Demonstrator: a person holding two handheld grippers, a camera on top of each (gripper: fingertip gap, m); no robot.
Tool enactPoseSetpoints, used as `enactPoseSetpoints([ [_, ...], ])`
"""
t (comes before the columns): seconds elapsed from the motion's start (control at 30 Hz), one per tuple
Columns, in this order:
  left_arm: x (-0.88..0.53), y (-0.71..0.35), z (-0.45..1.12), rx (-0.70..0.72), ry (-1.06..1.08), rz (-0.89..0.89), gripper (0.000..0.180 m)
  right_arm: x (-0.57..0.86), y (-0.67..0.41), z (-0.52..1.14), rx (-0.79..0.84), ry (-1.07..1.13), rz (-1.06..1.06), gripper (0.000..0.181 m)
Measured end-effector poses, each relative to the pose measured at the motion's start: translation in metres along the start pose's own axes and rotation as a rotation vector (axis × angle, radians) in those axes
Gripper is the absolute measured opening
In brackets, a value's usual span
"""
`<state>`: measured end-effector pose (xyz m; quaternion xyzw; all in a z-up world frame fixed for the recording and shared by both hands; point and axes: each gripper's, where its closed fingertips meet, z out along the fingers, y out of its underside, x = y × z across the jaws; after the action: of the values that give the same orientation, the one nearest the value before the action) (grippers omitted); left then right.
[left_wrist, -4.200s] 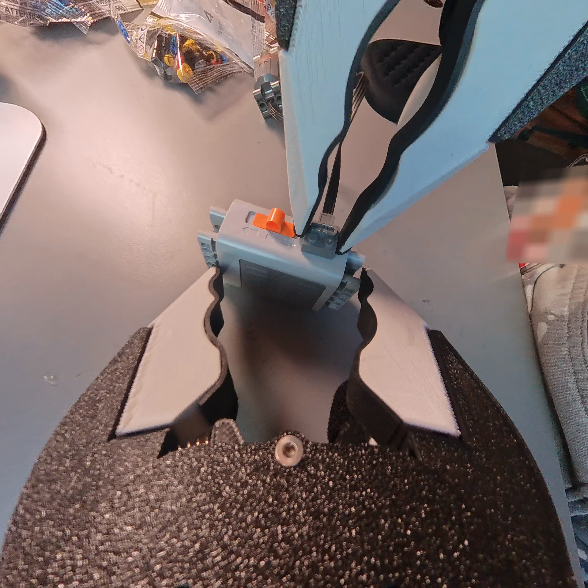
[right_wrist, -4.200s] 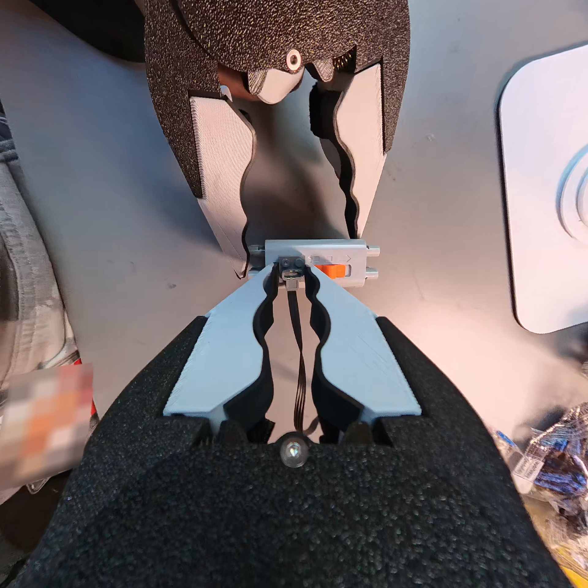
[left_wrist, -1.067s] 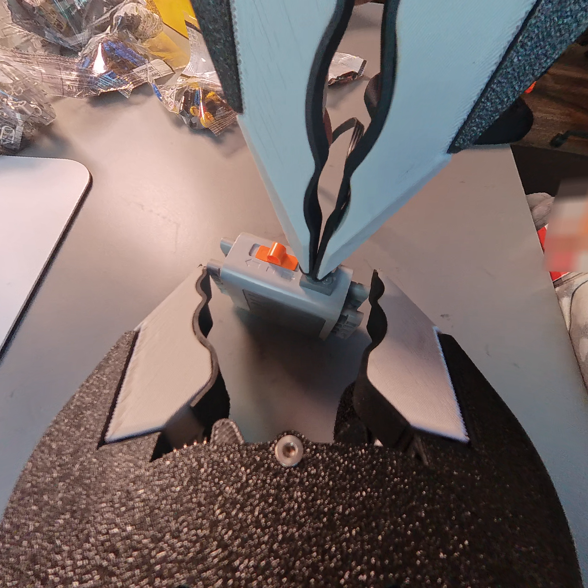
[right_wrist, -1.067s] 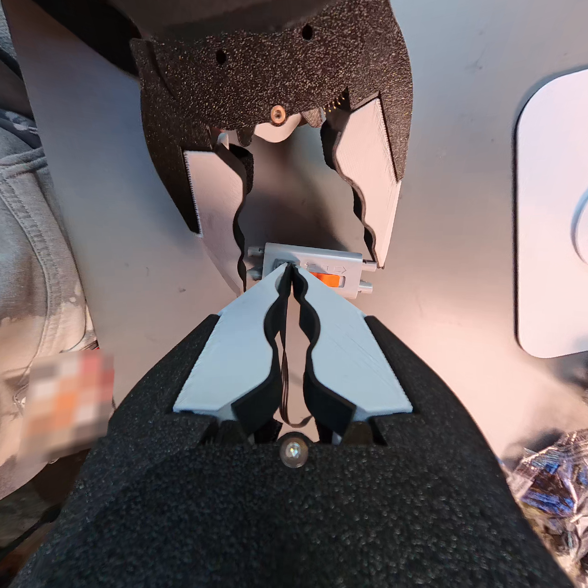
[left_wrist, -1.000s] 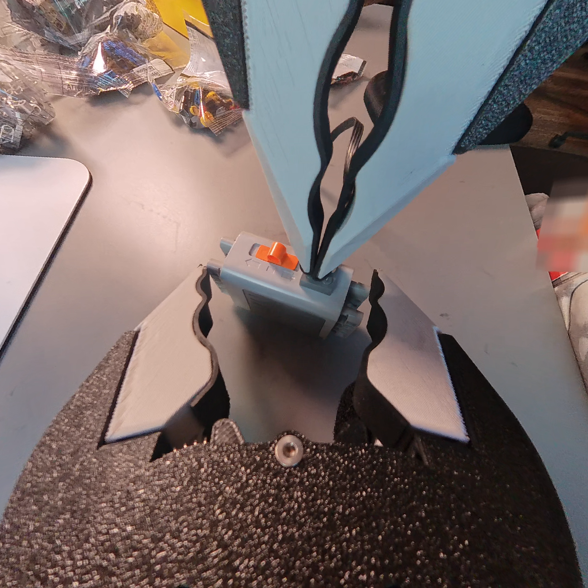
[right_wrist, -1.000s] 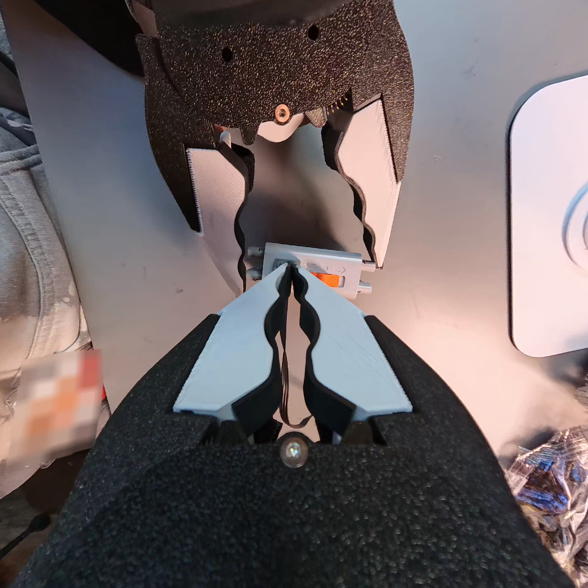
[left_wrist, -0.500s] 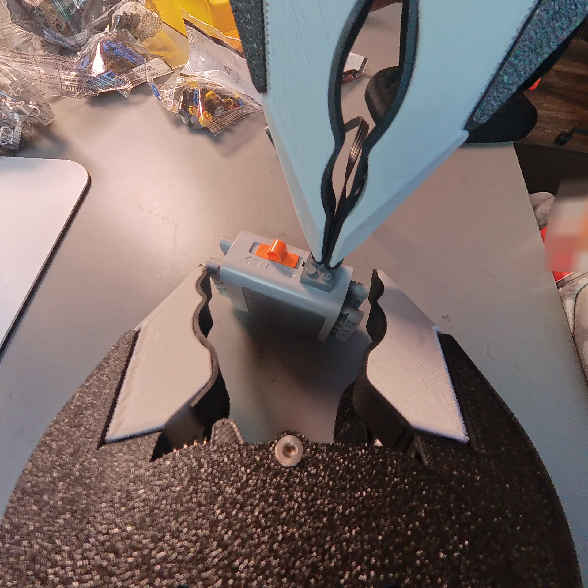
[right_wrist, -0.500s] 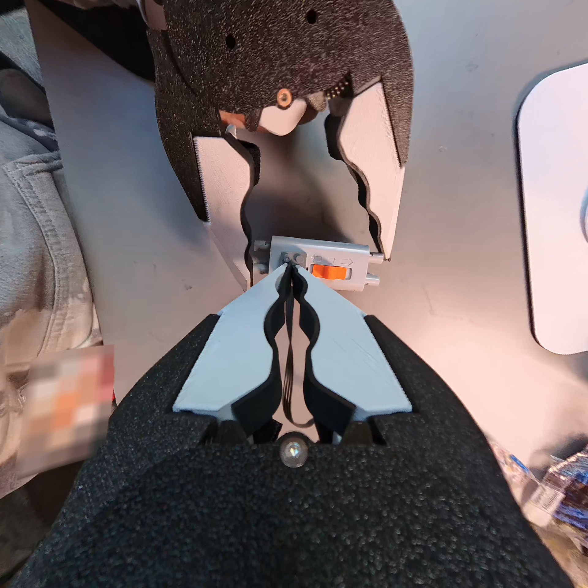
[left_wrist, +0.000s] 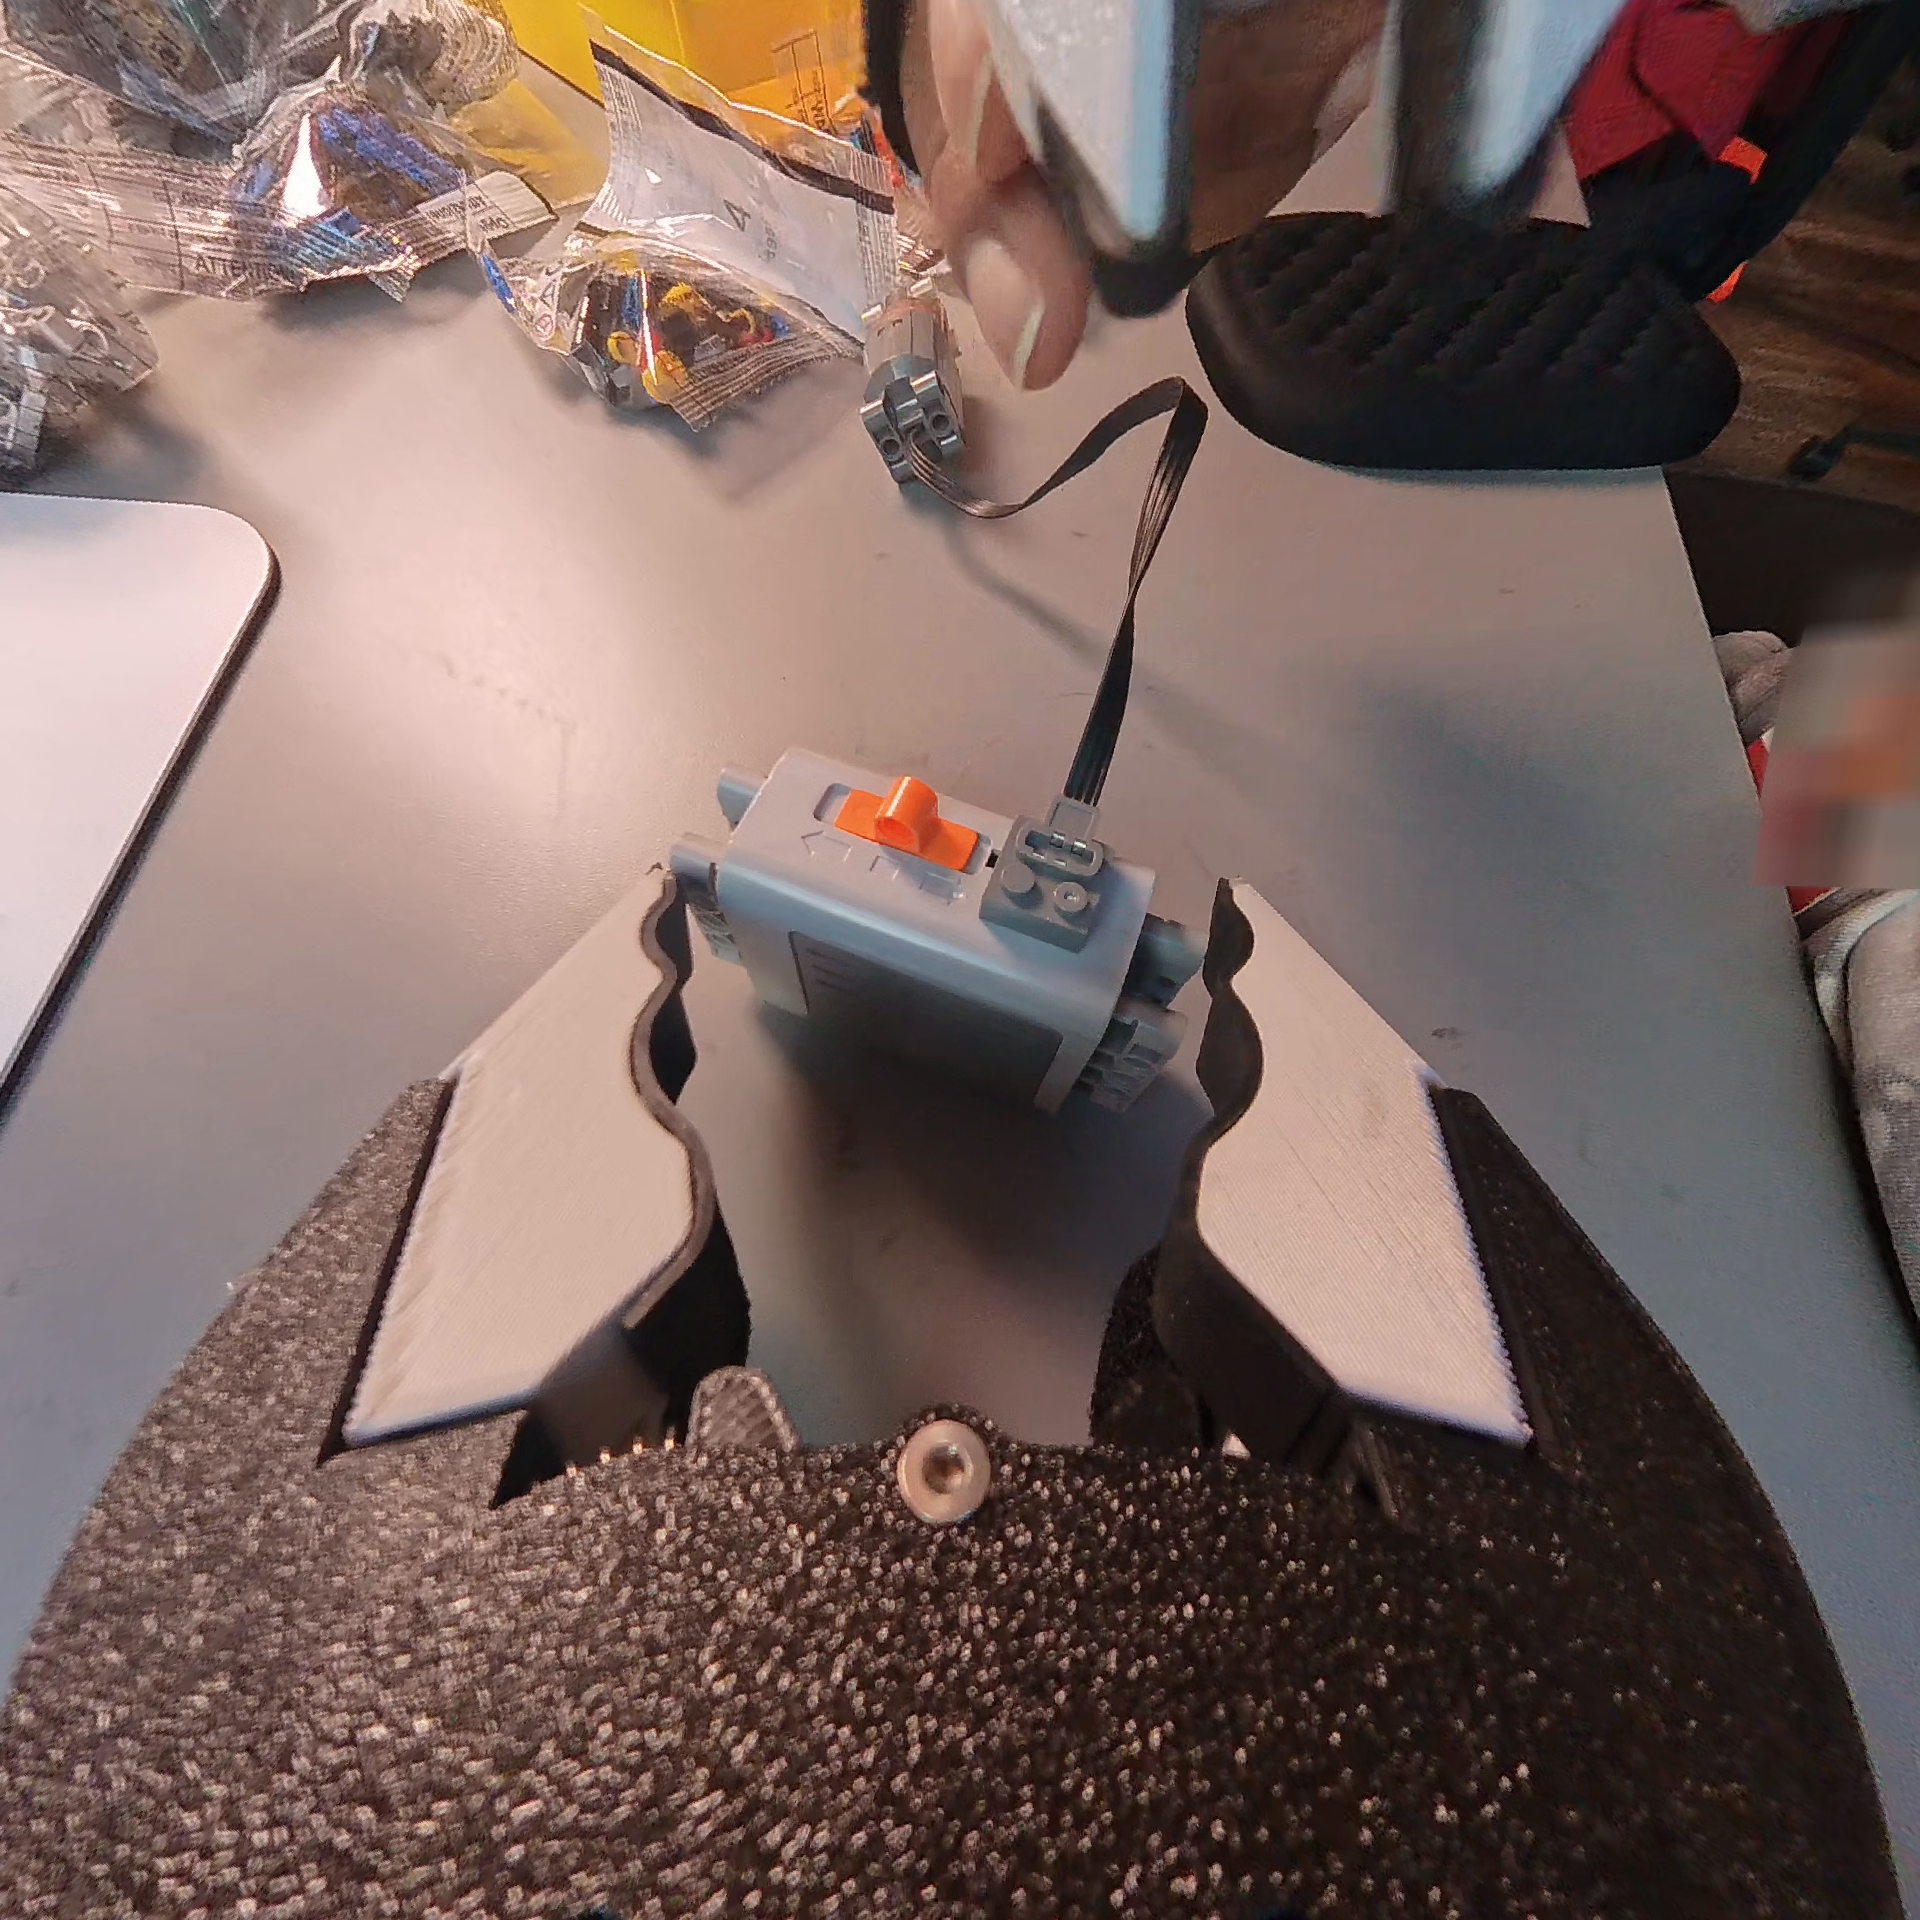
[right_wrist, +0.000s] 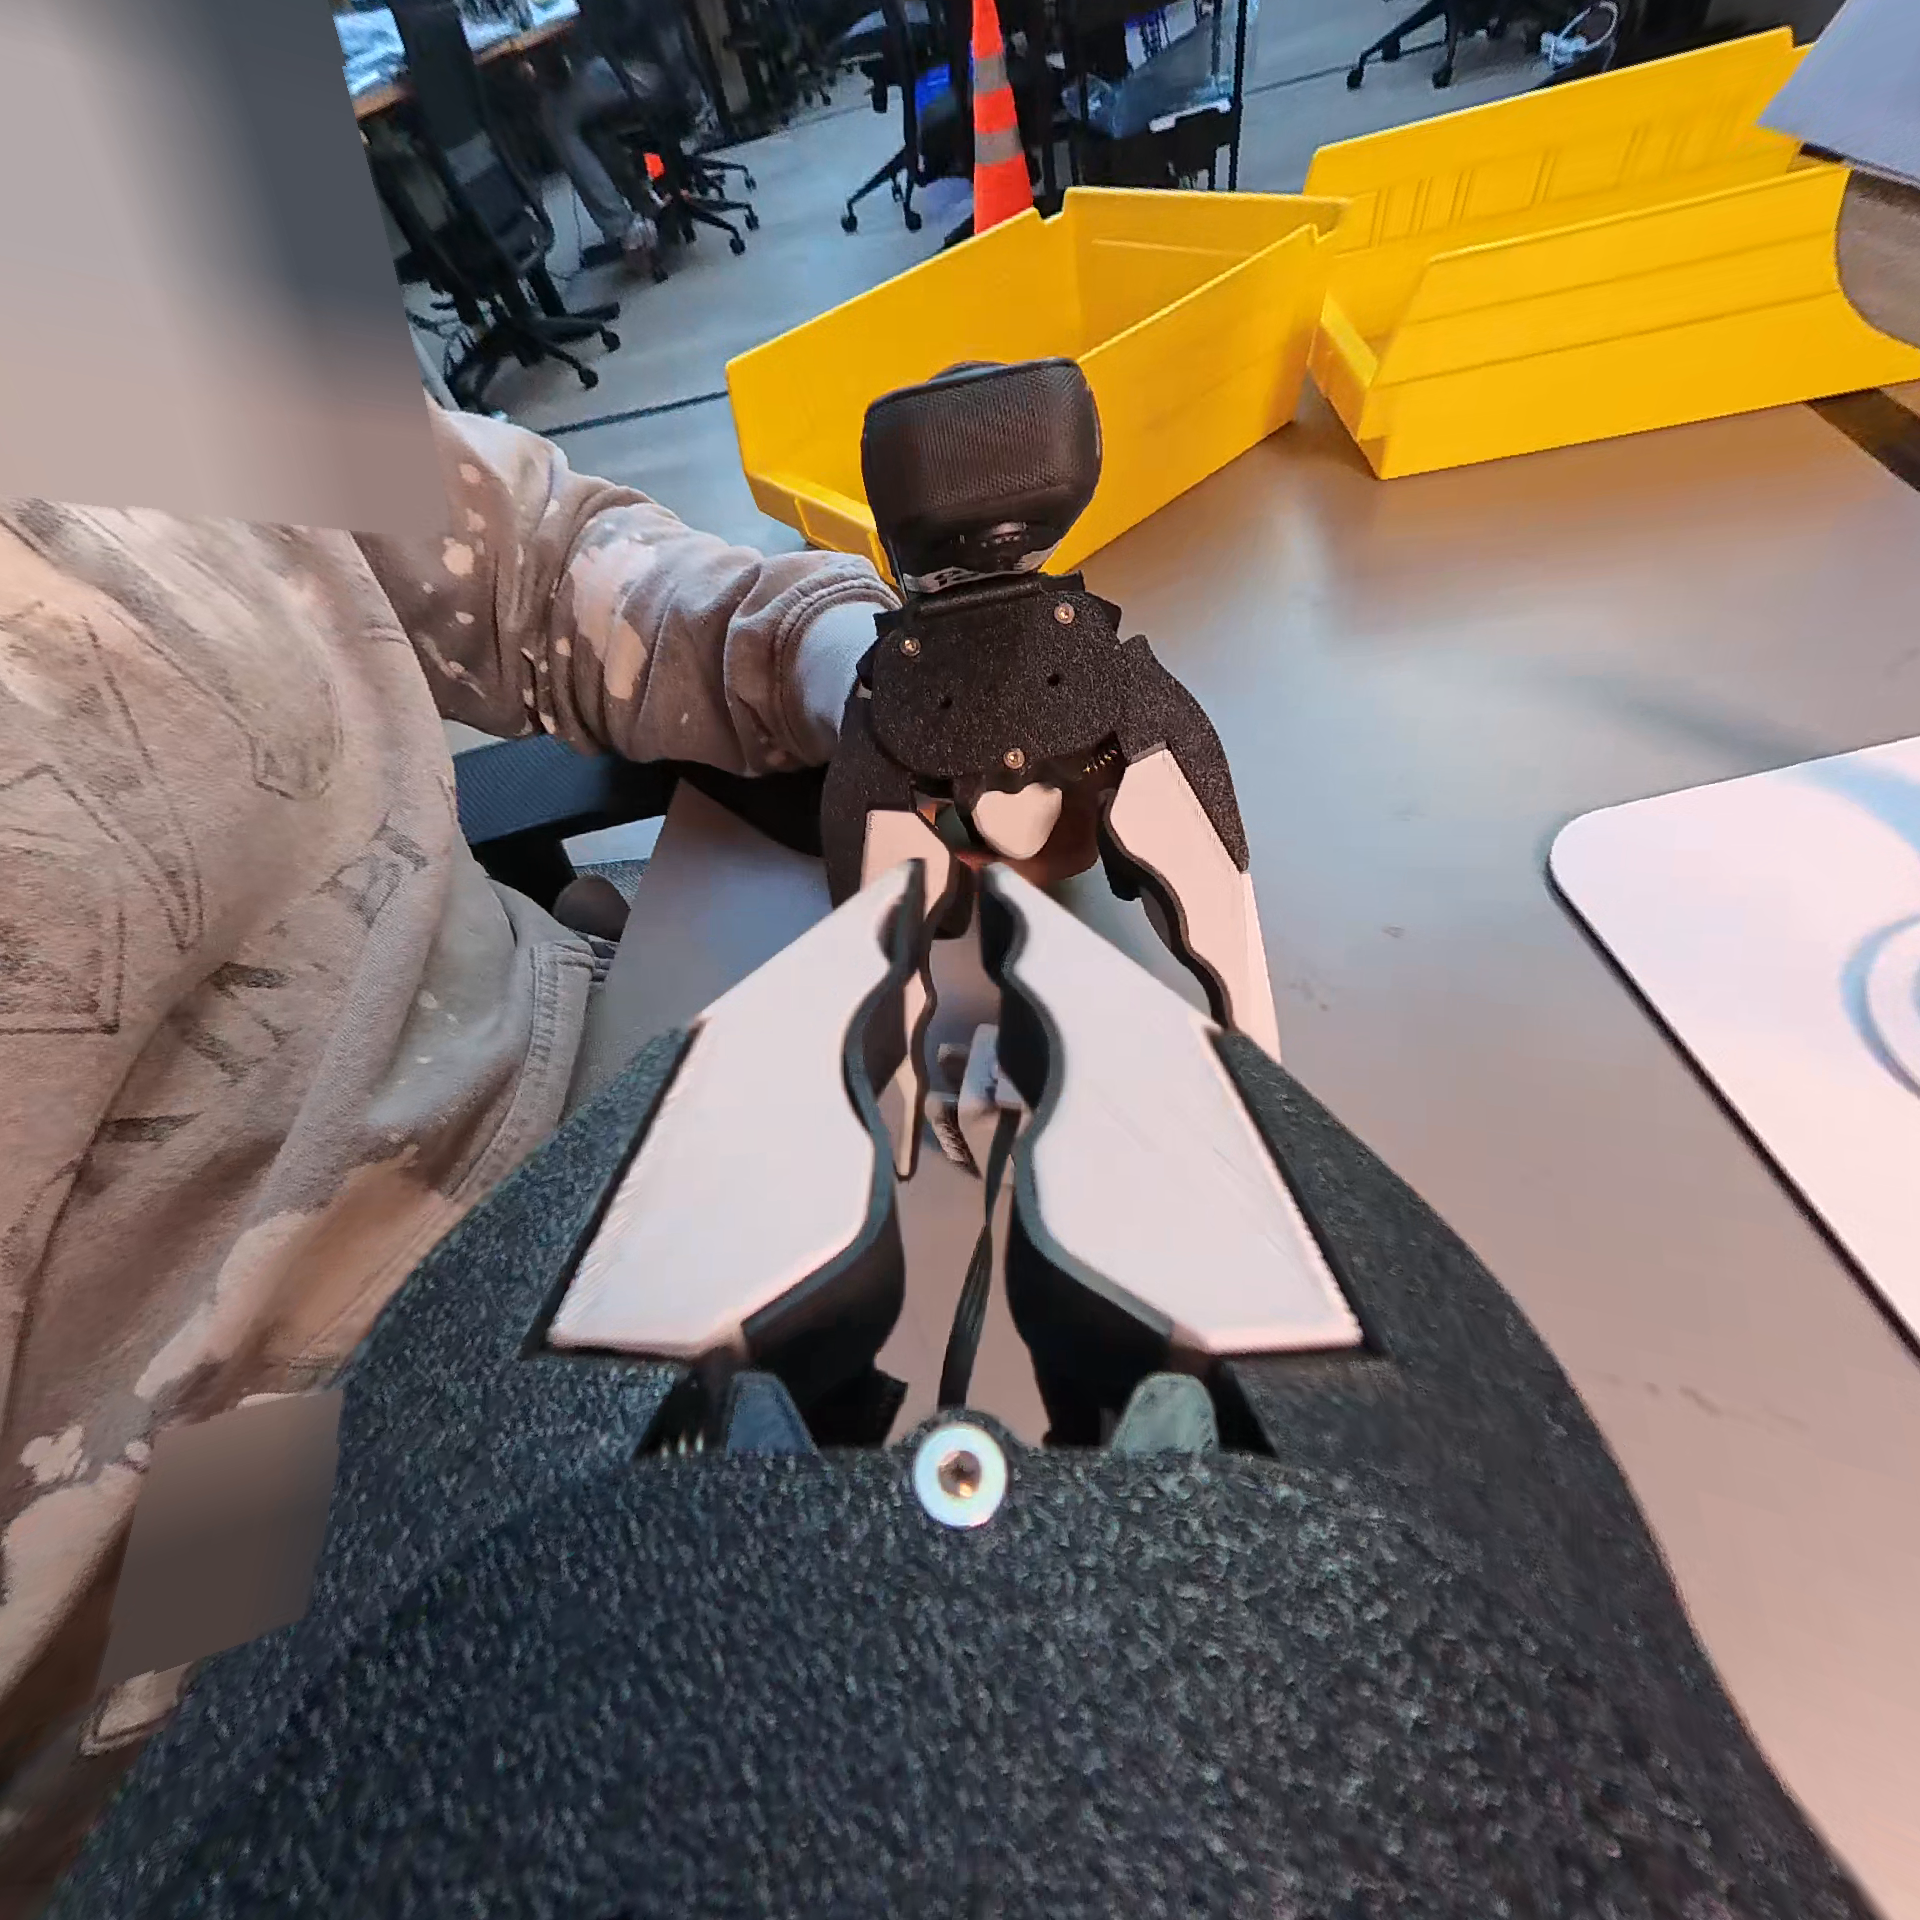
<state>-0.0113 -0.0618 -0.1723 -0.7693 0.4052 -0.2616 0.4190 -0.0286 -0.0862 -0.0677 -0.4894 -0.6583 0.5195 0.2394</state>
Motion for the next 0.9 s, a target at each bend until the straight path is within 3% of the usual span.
enactPoseSetpoints([
  [0.03,0.000,0.000,0.000,0.000,0.000,0.000,0.097,0.003,0.002,0.000,-0.009,0.012,-0.010,0.000],
  [0.17,0.000,0.000,0.000,0.000,0.001,0.000,0.097,0.025,0.029,0.002,-0.201,0.121,-0.063,0.000],
  [0.3,0.000,0.000,0.000,0.000,0.001,0.000,0.097,0.033,0.054,0.009,-0.373,0.162,-0.082,0.019],
  [0.5,0.000,0.000,0.000,-0.001,0.000,-0.001,0.097,0.040,0.065,0.016,-0.417,0.194,-0.088,0.004],
  [0.9,0.000,0.000,0.000,-0.001,-0.002,-0.005,0.097,0.041,0.071,0.016,-0.512,0.230,-0.166,0.007],
])
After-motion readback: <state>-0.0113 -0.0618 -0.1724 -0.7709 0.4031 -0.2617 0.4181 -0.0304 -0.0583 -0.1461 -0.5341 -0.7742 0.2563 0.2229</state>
